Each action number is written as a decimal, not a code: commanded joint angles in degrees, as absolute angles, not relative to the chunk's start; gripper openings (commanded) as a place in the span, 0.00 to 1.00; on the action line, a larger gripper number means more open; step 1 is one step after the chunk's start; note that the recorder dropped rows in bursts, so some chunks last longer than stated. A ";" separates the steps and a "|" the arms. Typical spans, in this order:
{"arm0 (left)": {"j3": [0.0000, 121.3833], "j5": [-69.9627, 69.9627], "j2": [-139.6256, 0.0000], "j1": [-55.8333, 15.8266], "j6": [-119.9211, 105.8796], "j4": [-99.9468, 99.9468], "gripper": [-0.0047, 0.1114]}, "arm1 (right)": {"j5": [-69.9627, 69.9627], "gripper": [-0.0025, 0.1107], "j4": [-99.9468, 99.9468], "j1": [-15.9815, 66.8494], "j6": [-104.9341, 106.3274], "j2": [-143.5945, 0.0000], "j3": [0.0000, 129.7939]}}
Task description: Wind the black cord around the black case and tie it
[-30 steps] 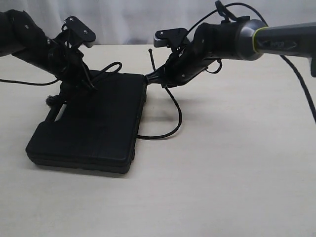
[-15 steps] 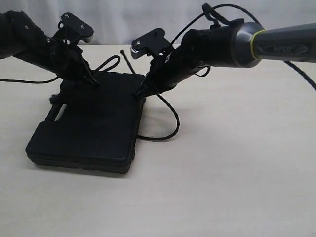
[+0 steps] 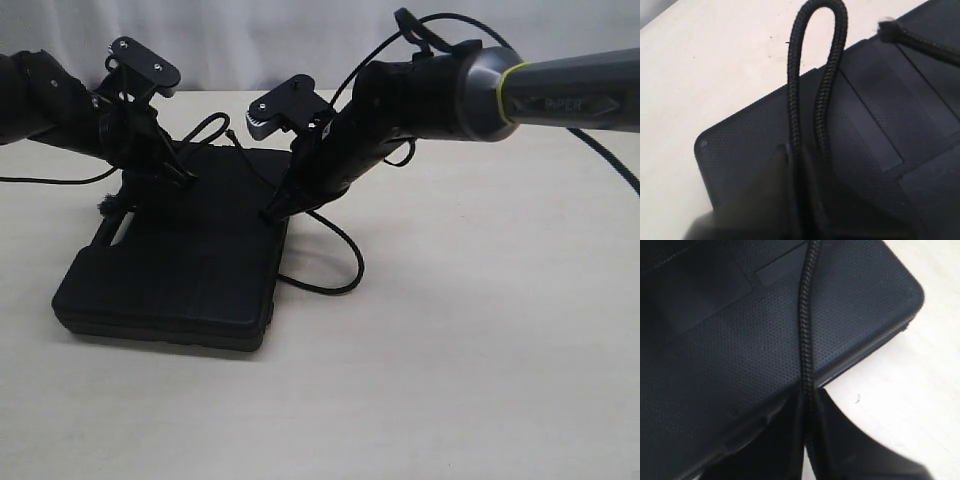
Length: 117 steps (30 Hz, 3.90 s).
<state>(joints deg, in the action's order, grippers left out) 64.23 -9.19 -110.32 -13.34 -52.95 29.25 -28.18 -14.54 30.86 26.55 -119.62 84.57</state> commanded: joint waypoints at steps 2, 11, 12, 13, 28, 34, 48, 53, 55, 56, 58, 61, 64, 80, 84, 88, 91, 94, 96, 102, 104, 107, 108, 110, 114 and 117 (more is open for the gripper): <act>64.04 -9.20 -110.32 -13.43 -52.28 29.68 0.04 | -29.16 0.06 -20.75 30.77 31.26 -119.09 84.22; 64.04 -9.72 -109.10 -14.72 -55.83 28.97 0.04 | -29.26 0.06 -23.71 30.77 33.61 -119.09 84.22; 64.04 -9.68 -108.69 -14.86 -55.83 28.97 0.04 | -29.26 0.06 -23.71 30.77 33.61 -119.09 84.22; 64.04 -9.54 -108.16 -14.86 -55.83 28.97 0.04 | -29.39 0.06 -23.71 30.77 33.40 -119.09 84.22; 57.77 0.00 -106.20 -19.08 -56.79 26.18 0.04 | -32.16 0.06 -23.71 30.77 30.81 -119.09 84.22; 53.11 12.83 -104.66 -18.67 -57.14 29.26 0.04 | -33.72 0.06 -22.88 30.77 30.81 -119.09 84.22; 47.31 24.11 -104.66 -18.67 -69.02 29.09 0.04 | -39.41 0.06 -27.61 30.77 32.59 -118.76 87.91; 47.31 21.68 -104.66 -18.67 -69.22 28.99 0.04 | -38.42 0.06 -34.22 30.77 35.42 -117.77 87.91; 47.31 21.29 -104.66 -18.67 -69.22 28.99 0.04 | -36.92 0.06 -36.04 30.77 35.58 -117.30 87.91; 47.31 20.97 -104.66 -18.67 -69.22 28.99 0.04 | -36.19 0.06 -36.90 30.77 35.58 -117.21 87.91; 47.31 19.98 -104.66 -18.67 -69.22 28.21 0.04 | -33.41 0.06 -39.35 30.77 35.48 -117.21 87.91; 47.31 20.80 -104.66 -19.61 -69.22 28.08 0.04 | -32.17 0.06 -39.56 30.77 33.66 -117.21 87.91; 47.31 24.95 -104.56 -22.05 -69.34 28.32 0.04 | -34.20 0.06 -39.41 30.77 33.40 -117.21 87.91; 47.31 24.51 -104.56 -23.81 -75.81 35.61 0.04 | -30.90 0.06 -24.79 30.78 18.24 -117.21 87.91; 47.31 24.26 -104.56 -24.60 -76.22 35.39 0.04 | -31.11 0.06 -27.54 30.78 19.69 -117.21 87.91; 47.31 24.63 -104.56 -24.70 -76.48 35.24 0.04 | -32.92 0.06 -29.52 30.78 21.84 -117.21 87.91; 47.31 24.77 -104.56 -24.70 -76.48 35.24 0.04 | -33.54 0.06 -29.12 30.78 21.84 -117.21 87.91; 47.31 24.77 -104.56 -24.70 -76.48 35.24 0.04 | -33.81 0.06 -29.12 30.78 22.18 -117.21 87.91; 47.31 24.39 -104.56 -24.70 -76.48 35.24 0.04 | -33.43 0.06 -29.12 30.78 22.19 -117.21 87.91; 47.31 20.02 -104.56 -24.70 -76.48 31.15 0.04 | -28.77 0.06 -29.36 30.78 21.51 -117.21 87.91; 47.31 19.93 -104.56 -24.83 -76.48 30.86 0.04 | -27.72 0.06 -29.36 30.78 21.21 -117.21 87.91; 47.31 20.78 -104.56 -25.08 -76.27 30.86 0.04 | -27.44 0.06 -29.36 30.78 21.21 -117.21 87.91; 47.42 21.54 -104.56 -25.07 -76.00 31.10 0.04 | -27.70 0.06 -29.10 30.78 21.21 -117.21 87.91; 47.42 22.46 -104.42 -25.07 -74.64 31.10 0.04 | -28.35 0.06 -28.34 30.78 21.21 -117.21 87.91; 47.42 23.08 -104.42 -25.07 -74.65 32.11 0.04 | -30.18 0.06 -20.61 30.78 16.92 -117.21 87.91; 47.42 23.49 -104.42 -25.07 -74.65 32.23 0.04 | -30.86 0.06 -17.26 30.78 13.63 -117.21 87.91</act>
<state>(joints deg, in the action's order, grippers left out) 47.51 22.20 -105.01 -24.66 -75.25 31.80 -29.93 -18.94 30.86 14.92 -117.79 87.65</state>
